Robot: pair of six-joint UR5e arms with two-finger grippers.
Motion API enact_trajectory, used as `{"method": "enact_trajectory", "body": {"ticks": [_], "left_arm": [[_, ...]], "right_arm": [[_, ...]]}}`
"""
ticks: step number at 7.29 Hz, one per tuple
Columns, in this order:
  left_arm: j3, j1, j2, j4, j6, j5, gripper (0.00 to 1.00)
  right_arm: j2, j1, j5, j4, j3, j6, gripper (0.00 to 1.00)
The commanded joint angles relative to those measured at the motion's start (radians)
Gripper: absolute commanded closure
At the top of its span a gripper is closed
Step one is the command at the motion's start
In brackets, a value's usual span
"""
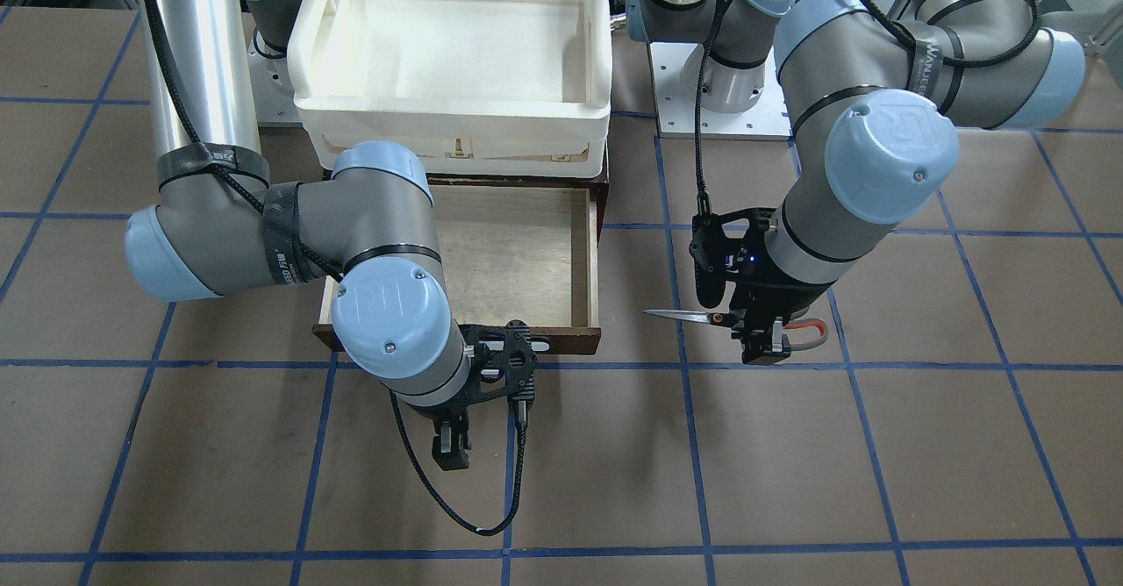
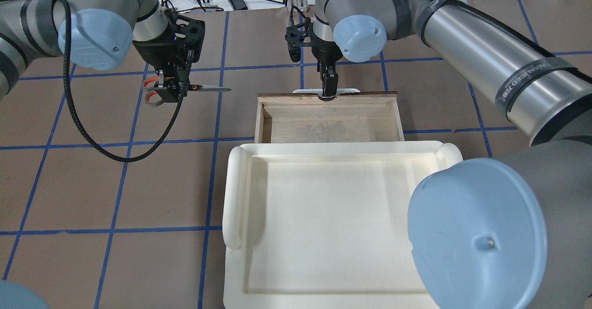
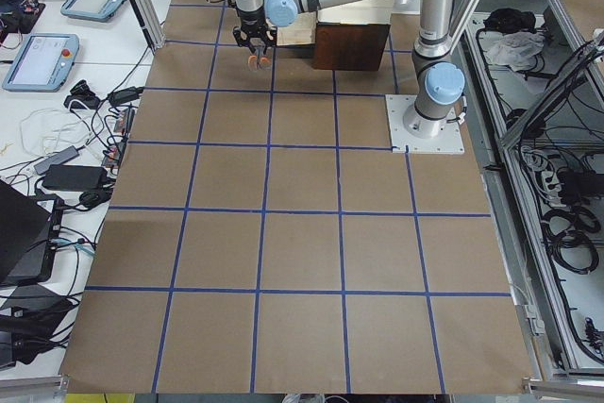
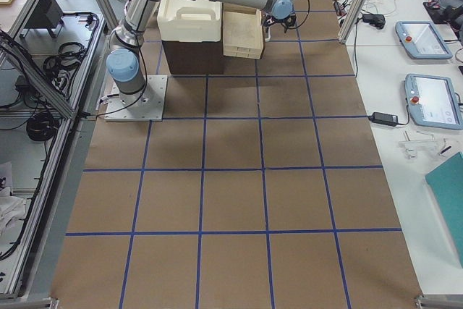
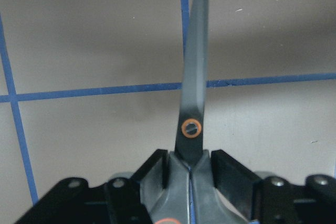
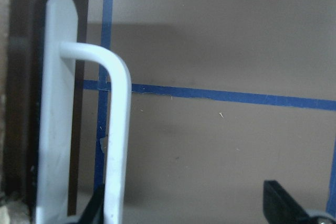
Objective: Place scissors in drawer with both arms
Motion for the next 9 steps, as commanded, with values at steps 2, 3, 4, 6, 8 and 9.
{"method": "enact_trajectory", "body": {"ticks": [2, 3, 4, 6, 8, 9], "left_arm": [[-0.001, -0.011, 0.005, 0.0, 0.0, -0.007, 1.0], [0.0, -0.011, 0.003, 0.0, 0.0, -0.007, 1.0], [-0.001, -0.011, 0.002, 0.0, 0.0, -0.004, 1.0], [-0.001, -0.011, 0.007, 0.0, 0.0, -0.007, 1.0], [-0.001, -0.039, 0.007, 0.0, -0.003, -0.007, 1.0], [0.0, -0.071, 0.007, 0.001, -0.036, 0.003, 1.0]], "right_arm": [[-0.072, -0.001, 0.006, 0.018, 0.002, 0.012, 0.0], [-0.081, -0.001, 0.008, 0.021, 0.002, 0.013, 0.0], [-0.083, -0.001, 0.006, 0.022, 0.009, 0.013, 0.0], [-0.089, -0.006, 0.009, 0.047, 0.009, 0.035, 0.0], [-0.174, -0.023, -0.006, 0.081, 0.014, 0.152, 0.0], [-0.214, -0.031, -0.009, 0.14, 0.018, 0.235, 0.0]]}}
